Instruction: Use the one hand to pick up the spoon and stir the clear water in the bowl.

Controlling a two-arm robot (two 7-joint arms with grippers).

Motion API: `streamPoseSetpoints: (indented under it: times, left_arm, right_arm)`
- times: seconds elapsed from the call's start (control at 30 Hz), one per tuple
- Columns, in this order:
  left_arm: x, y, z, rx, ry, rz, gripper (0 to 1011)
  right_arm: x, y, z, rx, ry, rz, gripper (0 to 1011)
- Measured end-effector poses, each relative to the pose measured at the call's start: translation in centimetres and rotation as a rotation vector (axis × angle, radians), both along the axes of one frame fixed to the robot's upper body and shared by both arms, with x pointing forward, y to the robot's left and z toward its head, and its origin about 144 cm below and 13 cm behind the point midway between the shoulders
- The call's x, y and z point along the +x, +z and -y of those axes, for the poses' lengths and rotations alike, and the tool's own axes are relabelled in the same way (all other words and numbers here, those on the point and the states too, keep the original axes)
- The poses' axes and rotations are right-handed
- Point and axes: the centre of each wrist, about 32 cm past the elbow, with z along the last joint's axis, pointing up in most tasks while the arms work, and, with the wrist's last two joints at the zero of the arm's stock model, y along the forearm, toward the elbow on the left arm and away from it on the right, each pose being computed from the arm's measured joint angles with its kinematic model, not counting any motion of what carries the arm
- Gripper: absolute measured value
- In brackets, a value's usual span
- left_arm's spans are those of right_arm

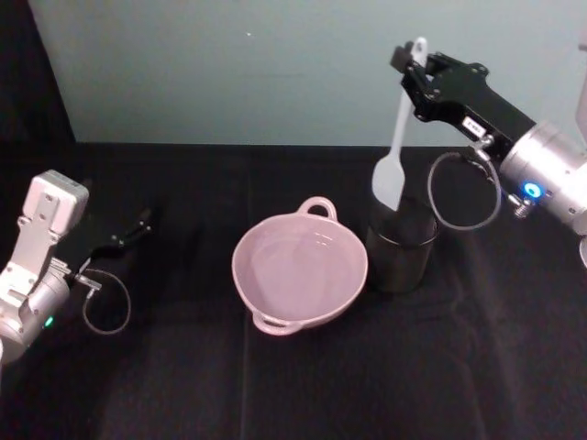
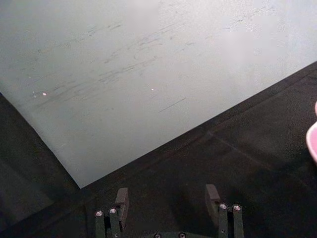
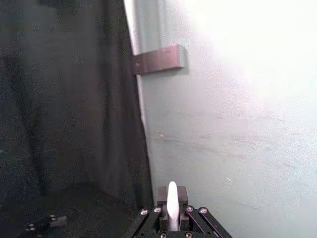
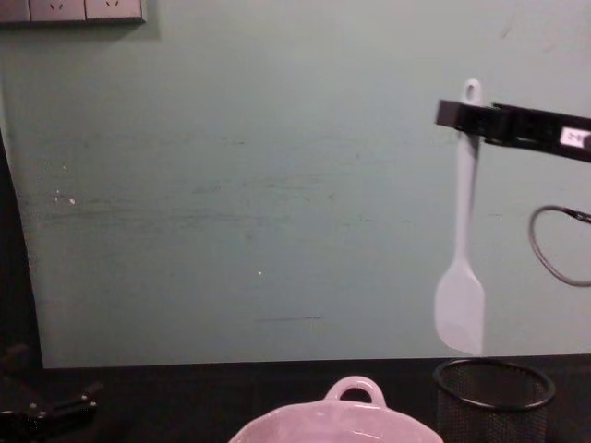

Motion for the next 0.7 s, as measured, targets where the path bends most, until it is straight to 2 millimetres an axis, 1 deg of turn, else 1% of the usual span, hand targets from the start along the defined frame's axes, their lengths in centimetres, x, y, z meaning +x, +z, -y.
streamPoseSetpoints:
  times: [0.1,0.17,0.33,0.4,0.47,0.53,0.63,0.7]
  left_arm:
    - [0.0,0.0,0.0,0.0,0.0,0.0,1011]
    - [0.0,0.0,0.0,0.0,0.0,0.0,1011]
    - [0.0,0.0,0.0,0.0,0.0,0.0,1011]
    - [0.0,0.0,0.0,0.0,0.0,0.0,1011]
    - [0.0,0.0,0.0,0.0,0.0,0.0,1011]
    - [0.0,0.0,0.0,0.0,0.0,0.0,1011]
    - [0.0,0.0,0.0,0.0,0.0,0.0,1011]
    - [0.0,0.0,0.0,0.0,0.0,0.0,1011]
  right_arm:
    - [-0.1,-0.8,0.8,0.005,-0.039,-0.023,118]
    - [-0.1,-1.1,1.0,0.007,-0.051,-0.032,118]
    - [0.1,-2.7,1.6,0.021,-0.089,-0.068,118]
    - [0.2,-3.3,1.7,0.029,-0.098,-0.079,118]
    - [0.4,-4.5,1.6,0.049,-0.109,-0.101,118]
    - [0.4,-4.8,1.5,0.054,-0.112,-0.106,118]
    - [0.5,-6.4,1.1,0.088,-0.117,-0.139,118]
    - [0.6,-6.9,1.0,0.099,-0.118,-0.151,118]
